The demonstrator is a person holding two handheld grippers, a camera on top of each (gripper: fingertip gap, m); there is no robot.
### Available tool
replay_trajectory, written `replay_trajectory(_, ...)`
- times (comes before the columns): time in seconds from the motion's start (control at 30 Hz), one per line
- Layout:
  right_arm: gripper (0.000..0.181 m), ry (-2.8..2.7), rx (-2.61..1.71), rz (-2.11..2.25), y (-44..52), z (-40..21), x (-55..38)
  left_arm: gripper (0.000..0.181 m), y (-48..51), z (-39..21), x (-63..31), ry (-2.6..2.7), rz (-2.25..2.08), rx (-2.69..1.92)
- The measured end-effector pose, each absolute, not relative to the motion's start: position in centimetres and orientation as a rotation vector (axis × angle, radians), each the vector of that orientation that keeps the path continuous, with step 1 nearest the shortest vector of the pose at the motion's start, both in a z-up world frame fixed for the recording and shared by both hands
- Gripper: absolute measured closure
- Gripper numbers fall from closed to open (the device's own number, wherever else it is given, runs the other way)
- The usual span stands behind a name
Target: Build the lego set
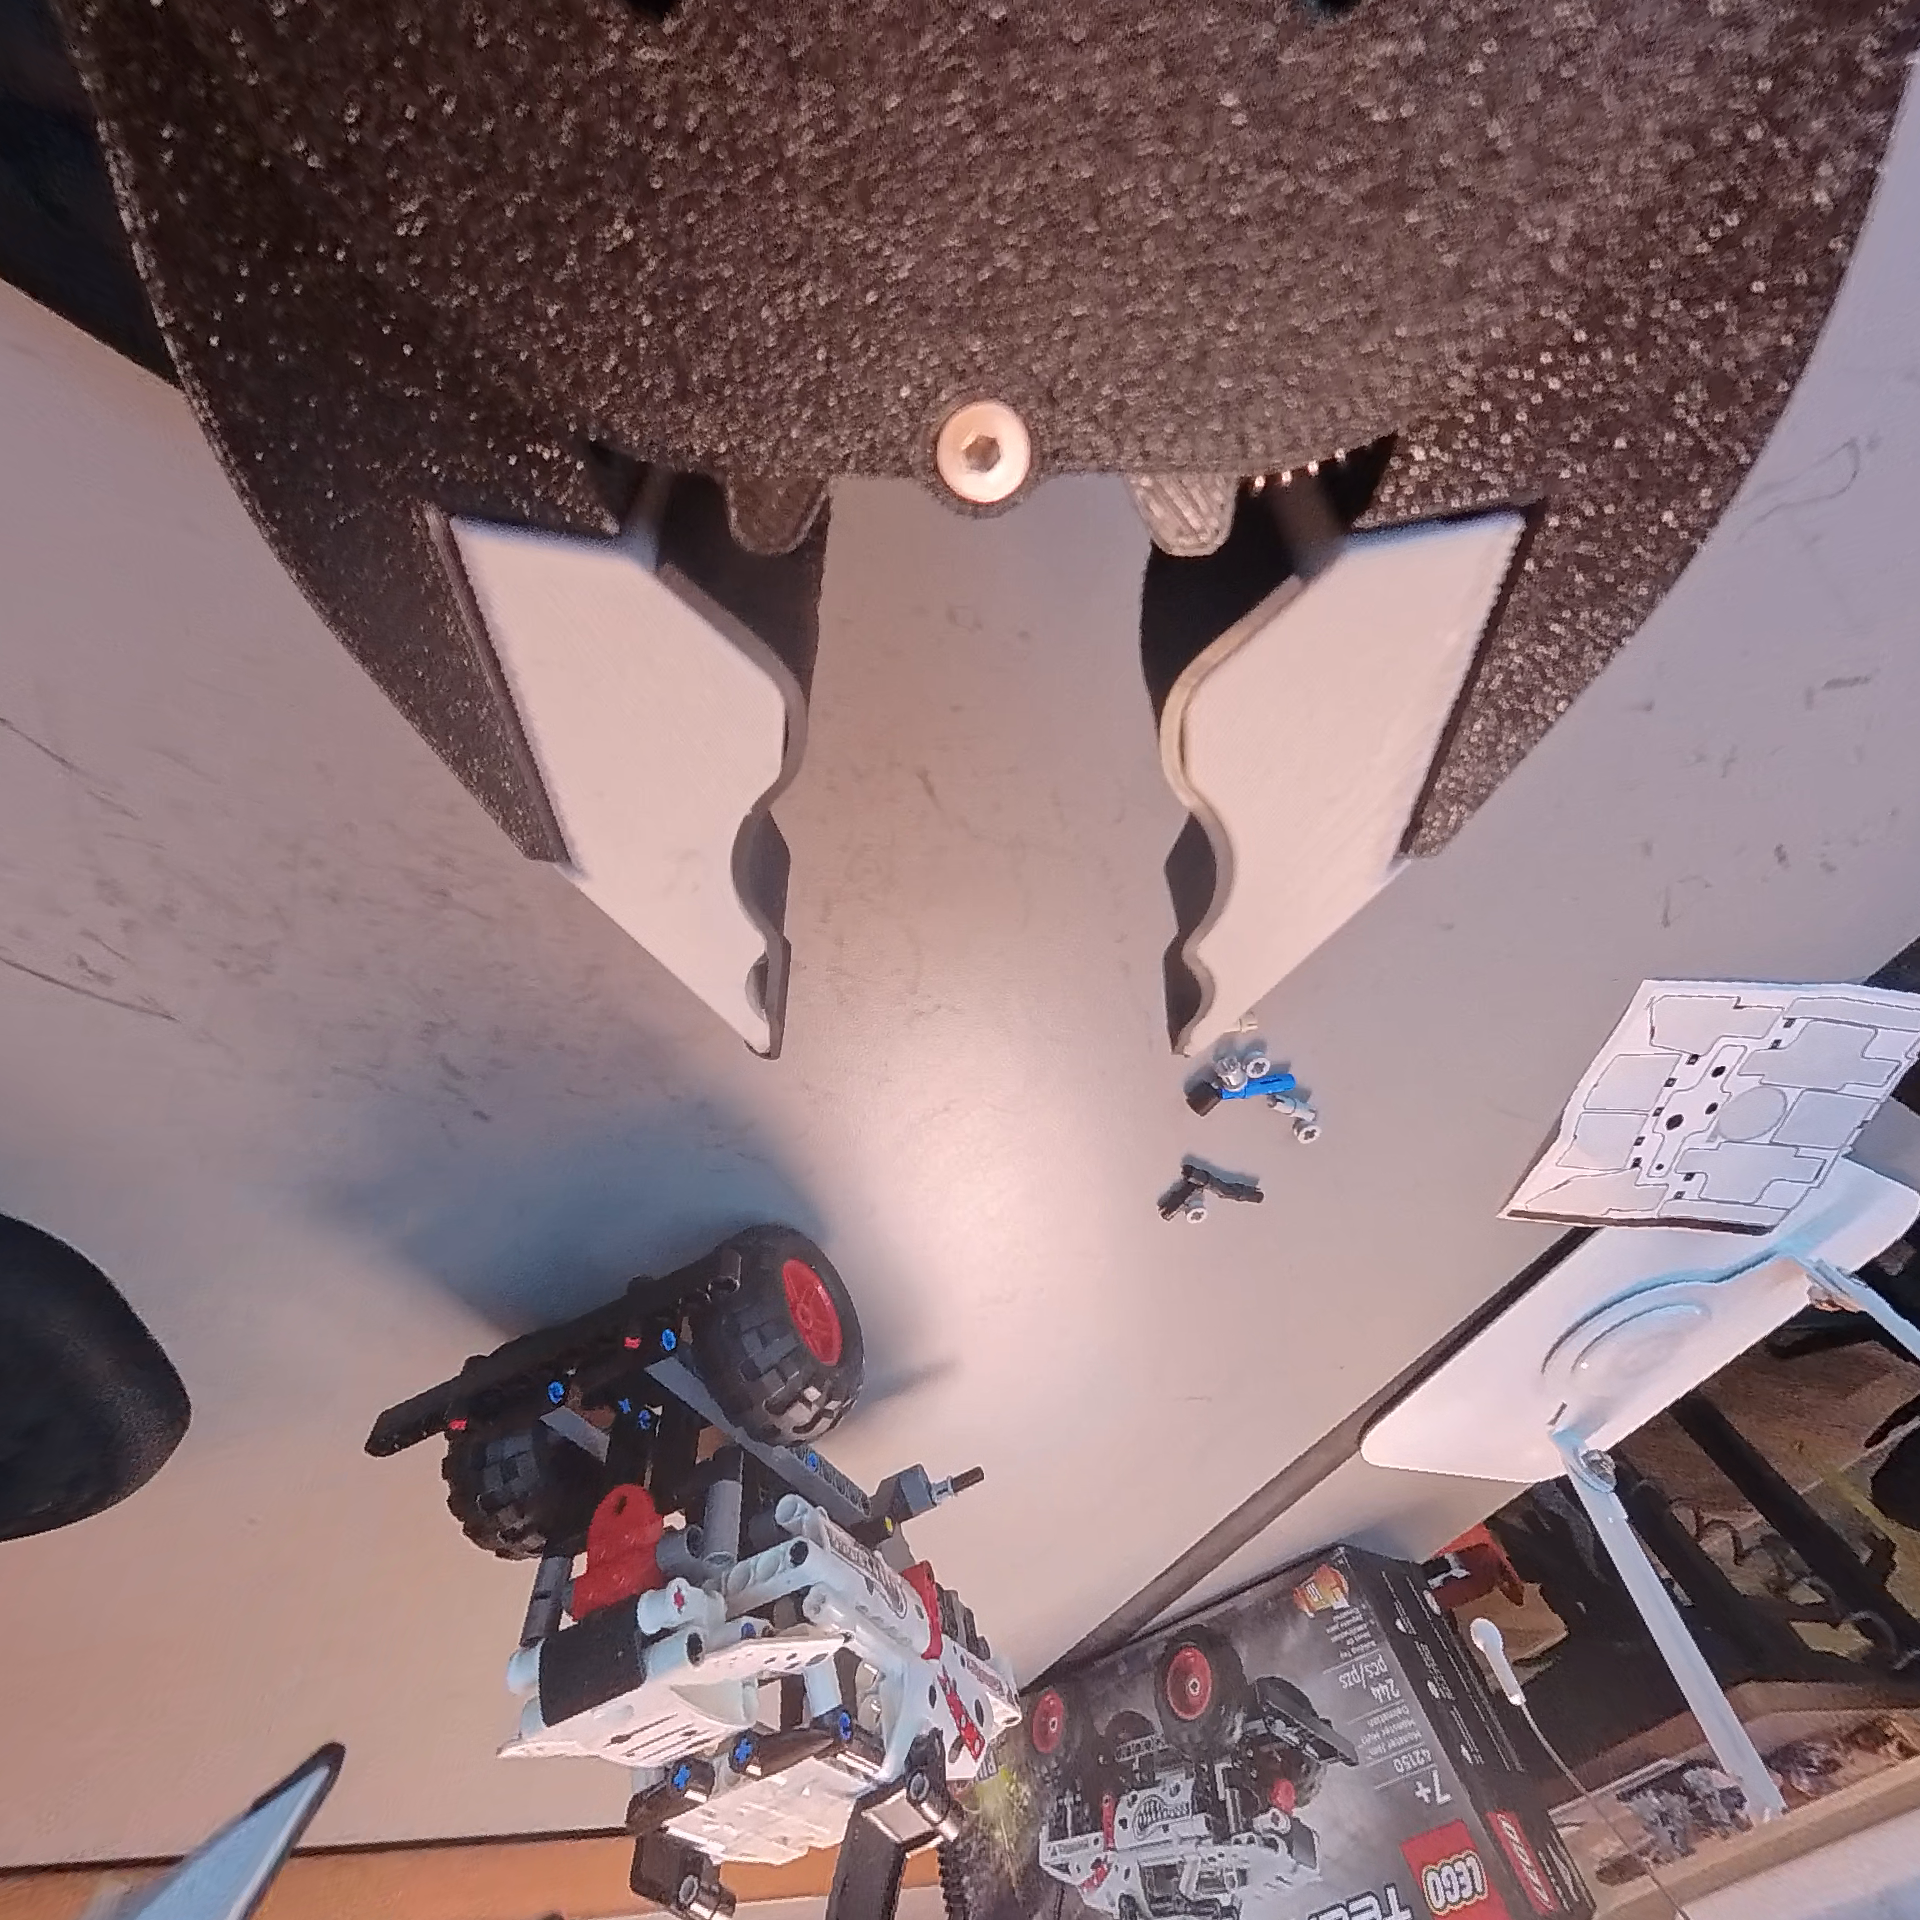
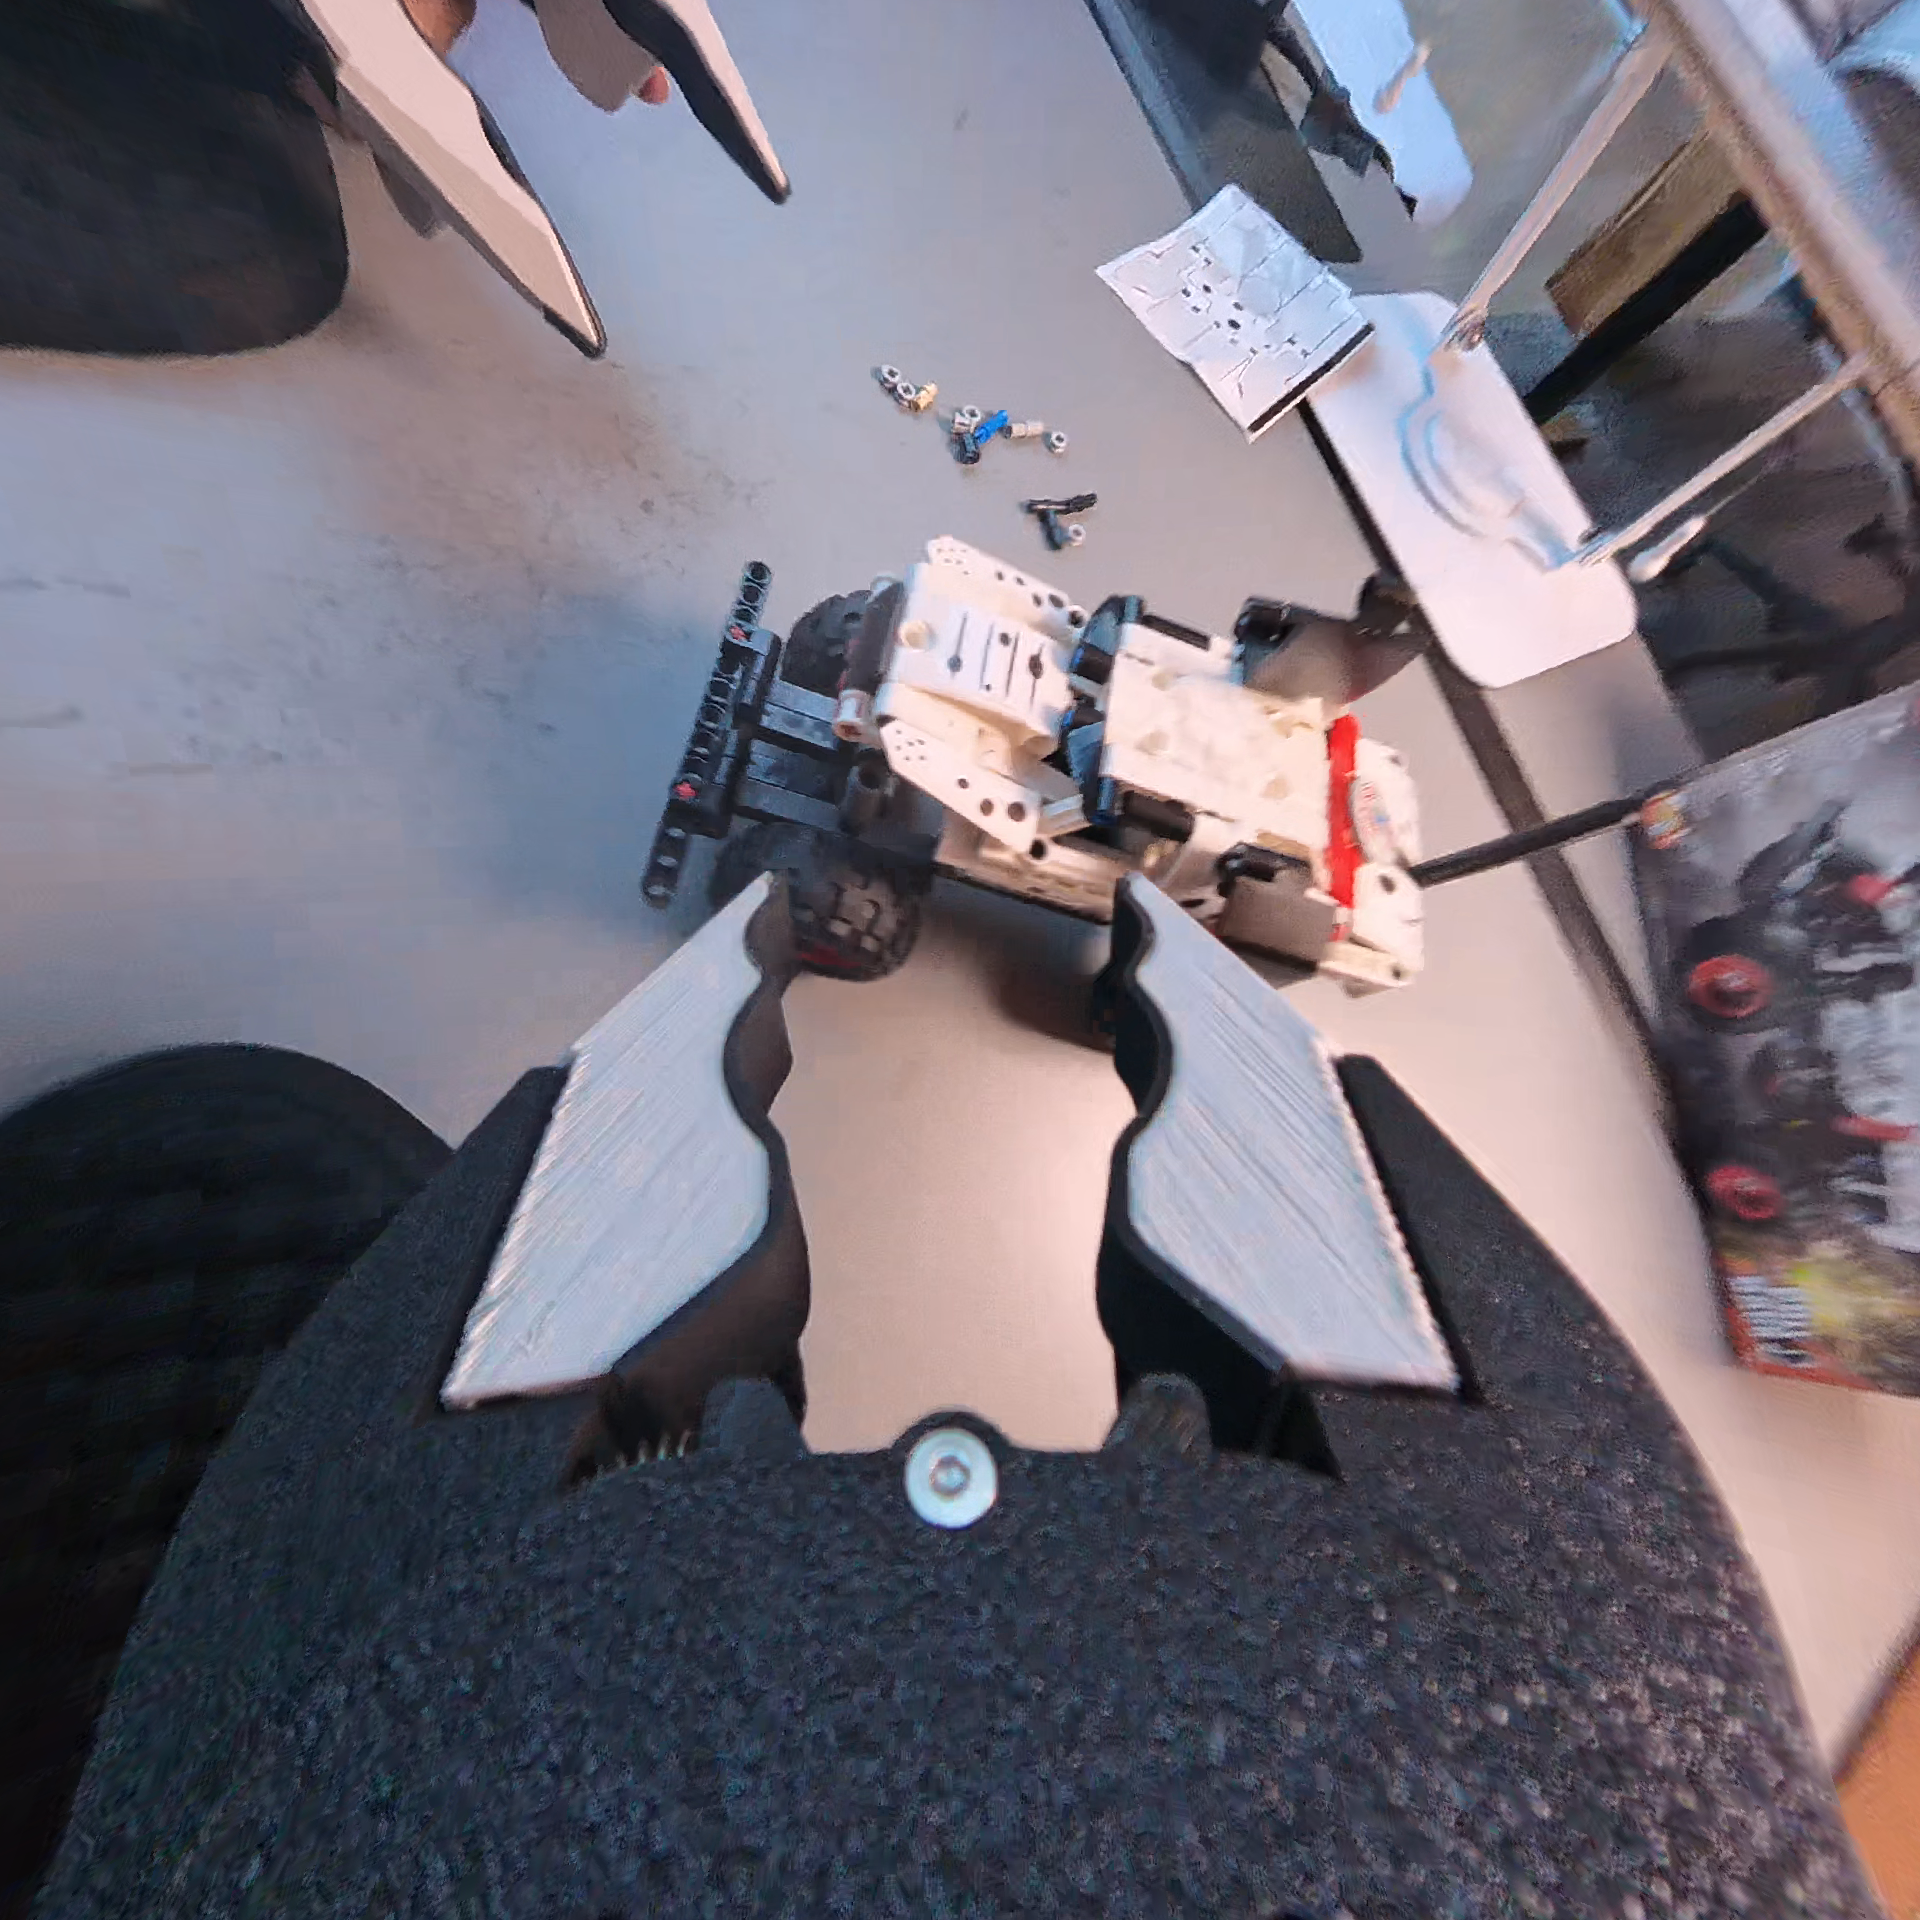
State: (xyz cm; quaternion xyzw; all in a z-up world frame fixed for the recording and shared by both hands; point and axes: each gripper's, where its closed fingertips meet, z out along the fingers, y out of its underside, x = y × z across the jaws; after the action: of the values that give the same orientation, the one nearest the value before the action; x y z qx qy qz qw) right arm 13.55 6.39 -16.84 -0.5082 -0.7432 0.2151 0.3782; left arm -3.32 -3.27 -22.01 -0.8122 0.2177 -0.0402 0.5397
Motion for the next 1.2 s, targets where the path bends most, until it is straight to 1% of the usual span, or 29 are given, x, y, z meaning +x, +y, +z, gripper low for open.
replay_trajectory(0.07, 0.117, -1.978, -1.186, 0.442, 7.6, -15.7, 13.3, 0.111, -3.3, -22.0, -3.3, 0.517, -0.095, -1.93)
replay_trajectory(0.17, 0.099, -2.136, -1.065, 0.274, 9.2, -15.5, 12.5, 0.111, -3.3, -22.0, -3.3, 0.517, -0.099, -1.929)
replay_trajectory(0.23, 0.09, -2.255, -0.959, 0.162, 10.4, -15.8, 11.8, 0.111, -3.3, -22.0, -3.2, 0.522, -0.102, -1.927)
replay_trajectory(0.33, 0.077, -2.436, -0.888, 0.142, 11.2, -16.7, 10.9, 0.111, -3.5, -21.9, -3.0, 0.544, -0.098, -1.918)
replay_trajectory(0.4, 0.077, -2.525, -0.897, 0.196, 11.7, -17.2, 10.0, 0.112, -3.7, -21.9, -2.6, 0.573, -0.094, -1.903)
replay_trajectory(0.5, 0.07, -2.636, -0.92, 0.181, 12.8, -17.7, 9.3, 0.113, -4.0, -21.8, -2.1, 0.614, -0.1, -1.885)
replay_trajectory(0.7, 0.061, -2.846, -0.814, 0.031, 12.4, -20.3, 9.1, 0.113, -4.3, -22.0, -1.6, 0.66, -0.098, -1.878)
replay_trajectory(0.73, 0.063, -2.848, -0.787, 0.008, 12.4, -20.6, 8.8, 0.113, -4.3, -22.0, -1.5, 0.662, -0.099, -1.877)
replay_trajectory(0.8, 0.076, -2.822, -0.775, 0.017, 12.5, -20.9, 7.9, 0.113, -4.3, -22.0, -1.6, 0.661, -0.101, -1.878)
replay_trajectory(0.93, 0.078, -2.833, -0.852, 0.07, 12.5, -20.8, 7.8, 0.113, -4.2, -22.1, -1.6, 0.655, -0.103, -1.883)
replay_trajectory(1.13, 0.088, -2.775, -1.23, 0.055, 12.1, -20.2, 9.2, 0.114, -4.1, -22.1, -1.8, 0.644, -0.091, -1.886)
replay_trajectory(1.2, 0.095, -2.708, -1.332, 0.042, 11.7, -19.6, 9.8, 0.114, -4.1, -22.1, -1.8, 0.644, -0.085, -1.886)
